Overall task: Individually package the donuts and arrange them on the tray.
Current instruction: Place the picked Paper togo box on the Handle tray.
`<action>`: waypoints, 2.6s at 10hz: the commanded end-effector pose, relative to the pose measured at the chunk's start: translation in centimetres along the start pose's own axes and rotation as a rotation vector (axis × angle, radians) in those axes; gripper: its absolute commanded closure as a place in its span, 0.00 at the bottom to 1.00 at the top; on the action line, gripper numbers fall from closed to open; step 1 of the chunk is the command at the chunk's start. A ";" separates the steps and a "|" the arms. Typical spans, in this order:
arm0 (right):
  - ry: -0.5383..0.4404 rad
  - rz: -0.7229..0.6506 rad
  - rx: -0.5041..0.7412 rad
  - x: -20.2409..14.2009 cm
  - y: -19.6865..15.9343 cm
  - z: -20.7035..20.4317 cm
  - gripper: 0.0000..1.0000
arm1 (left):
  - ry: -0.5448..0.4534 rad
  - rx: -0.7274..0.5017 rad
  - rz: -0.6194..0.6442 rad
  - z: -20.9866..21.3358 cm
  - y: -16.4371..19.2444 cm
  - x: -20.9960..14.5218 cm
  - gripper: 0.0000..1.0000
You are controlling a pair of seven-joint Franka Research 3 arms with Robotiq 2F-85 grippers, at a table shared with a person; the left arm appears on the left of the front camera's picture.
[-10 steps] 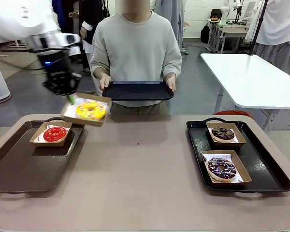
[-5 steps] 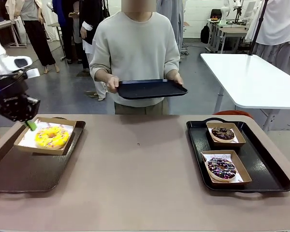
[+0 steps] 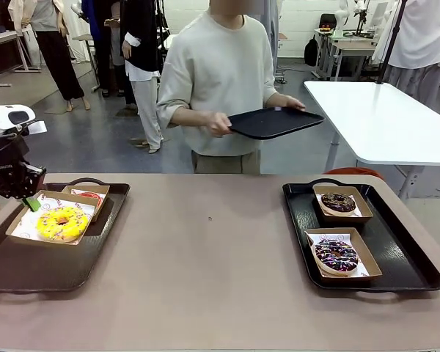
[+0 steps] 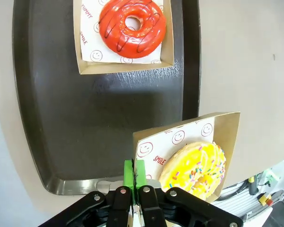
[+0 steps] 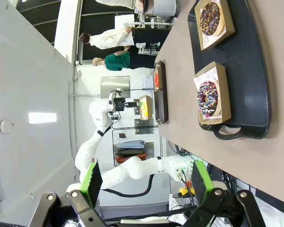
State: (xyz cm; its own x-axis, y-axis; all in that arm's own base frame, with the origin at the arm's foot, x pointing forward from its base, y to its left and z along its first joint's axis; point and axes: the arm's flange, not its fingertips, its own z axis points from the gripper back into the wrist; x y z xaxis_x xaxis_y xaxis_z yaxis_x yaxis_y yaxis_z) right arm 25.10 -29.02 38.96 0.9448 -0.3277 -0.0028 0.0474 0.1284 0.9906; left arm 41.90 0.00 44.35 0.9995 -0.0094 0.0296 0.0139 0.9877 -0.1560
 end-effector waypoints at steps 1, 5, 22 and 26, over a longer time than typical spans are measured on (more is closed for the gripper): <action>-0.003 0.000 0.007 -0.1 0.0 0.2 0.00 | -0.003 -0.020 0.017 0.4 0.0 -0.2 0.99; -0.003 0.000 0.007 -0.1 0.0 0.2 0.00 | -0.003 -0.020 0.017 0.4 0.0 -0.2 0.99; -0.003 0.000 0.007 -0.1 0.0 0.2 0.00 | -0.018 -0.012 0.095 -8.1 5.0 -1.1 0.99; -0.003 0.000 0.007 -0.1 0.0 0.2 0.00 | -0.016 0.006 0.083 -8.1 4.6 -0.3 0.40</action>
State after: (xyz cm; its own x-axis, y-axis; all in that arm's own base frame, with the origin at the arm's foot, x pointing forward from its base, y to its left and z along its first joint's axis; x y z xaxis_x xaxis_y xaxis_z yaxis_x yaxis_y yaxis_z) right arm 25.11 -29.01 38.96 0.9448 -0.3275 -0.0028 0.0475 0.1285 0.9906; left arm 41.47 3.63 35.31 0.9982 0.0560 0.0219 -0.0520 0.9867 -0.1538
